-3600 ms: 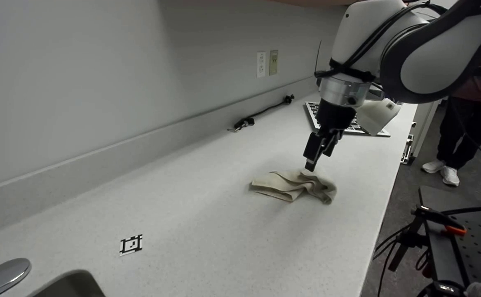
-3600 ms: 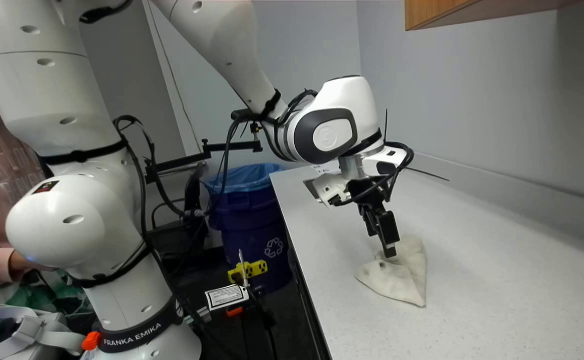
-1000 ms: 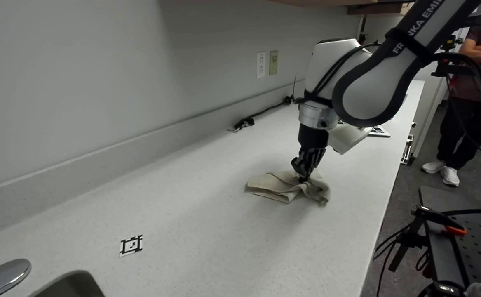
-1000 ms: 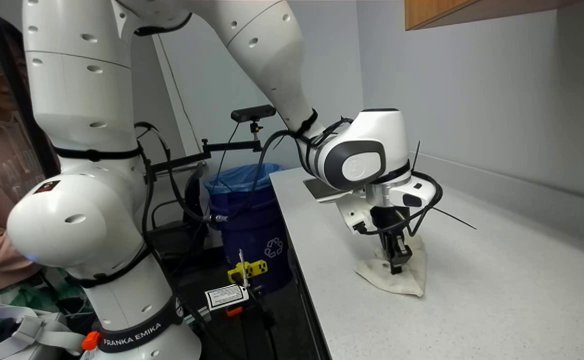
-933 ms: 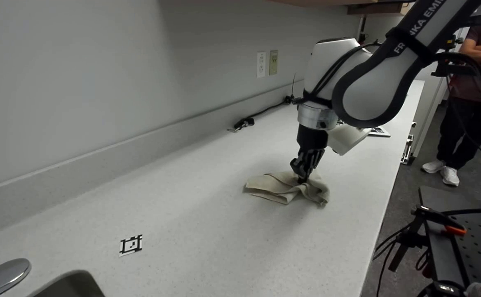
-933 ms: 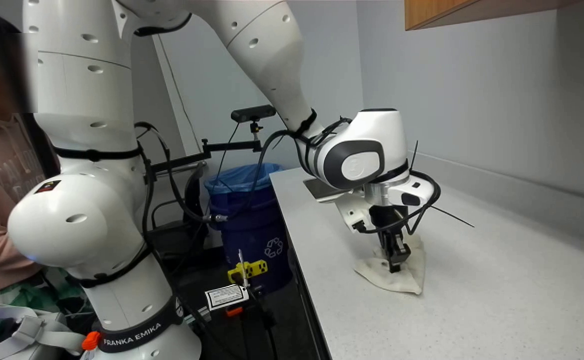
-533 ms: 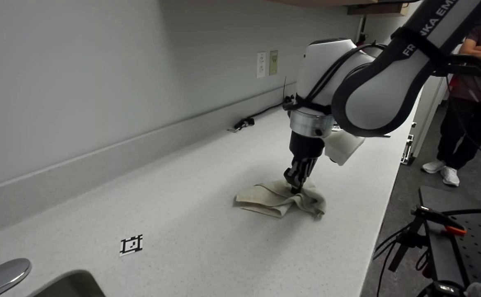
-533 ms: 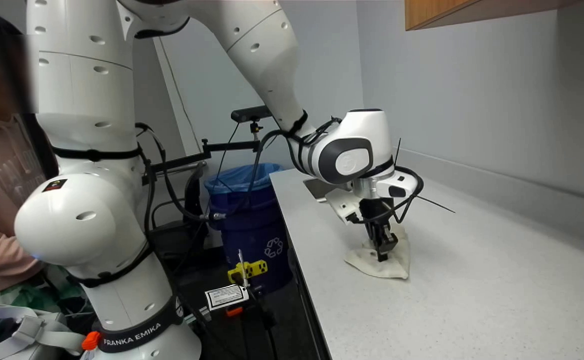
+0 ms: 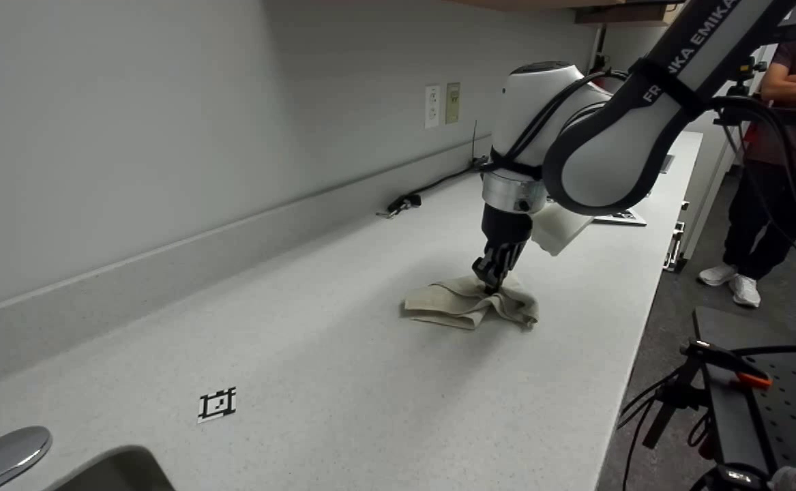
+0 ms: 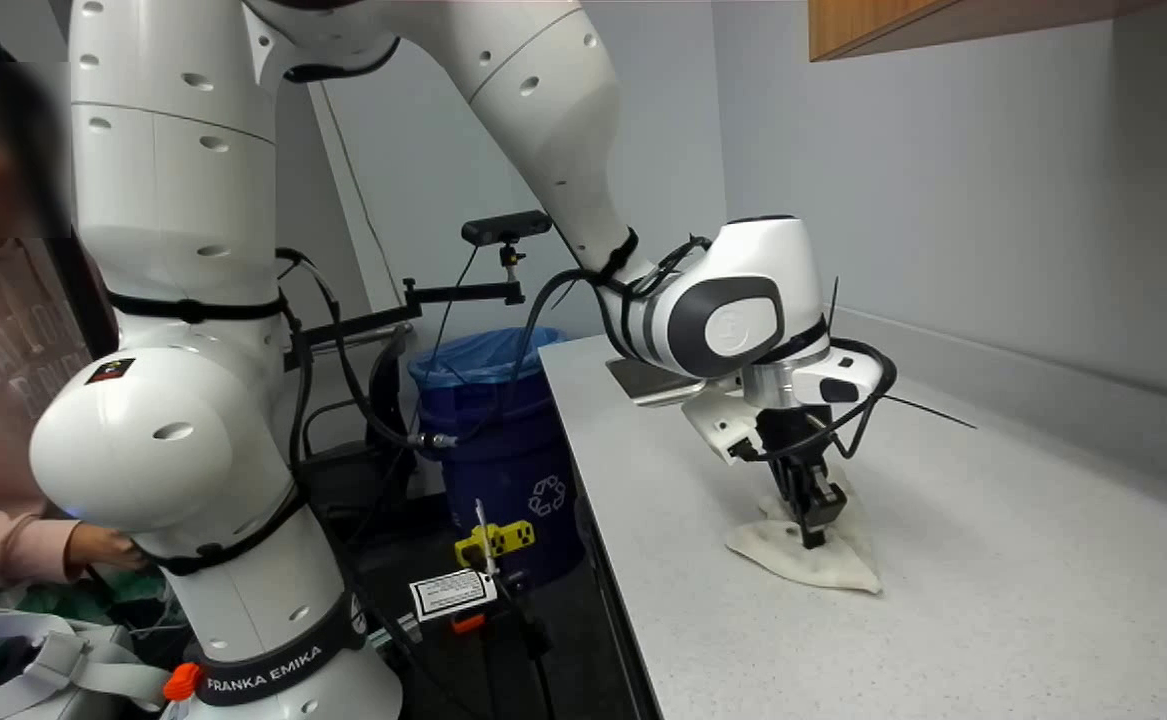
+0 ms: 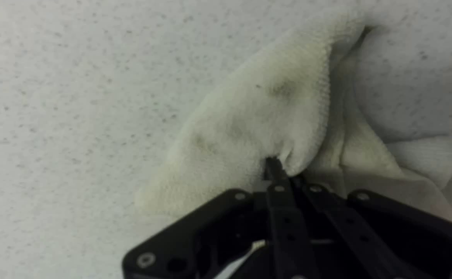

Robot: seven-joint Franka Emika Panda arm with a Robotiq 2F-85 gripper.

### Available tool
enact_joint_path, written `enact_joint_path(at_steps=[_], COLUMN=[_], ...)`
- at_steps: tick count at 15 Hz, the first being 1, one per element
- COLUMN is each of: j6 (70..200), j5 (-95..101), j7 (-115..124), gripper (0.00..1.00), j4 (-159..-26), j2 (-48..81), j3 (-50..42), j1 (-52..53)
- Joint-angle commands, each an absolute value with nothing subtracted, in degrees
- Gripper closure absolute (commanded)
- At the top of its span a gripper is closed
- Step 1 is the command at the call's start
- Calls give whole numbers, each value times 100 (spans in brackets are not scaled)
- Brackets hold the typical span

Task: Wipe the counter with the cloth

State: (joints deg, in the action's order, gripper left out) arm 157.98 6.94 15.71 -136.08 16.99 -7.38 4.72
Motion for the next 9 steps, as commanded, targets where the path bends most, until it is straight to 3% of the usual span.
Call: enact_joint_path(at_steps=[1, 9], j6=[16104, 16067], j5=[1016, 1272], j7=[1864, 2267], gripper=[99, 99], j4=[-13535, -13752], j2=[1968, 1955], j3=[-1192, -1780], j1=[409, 513])
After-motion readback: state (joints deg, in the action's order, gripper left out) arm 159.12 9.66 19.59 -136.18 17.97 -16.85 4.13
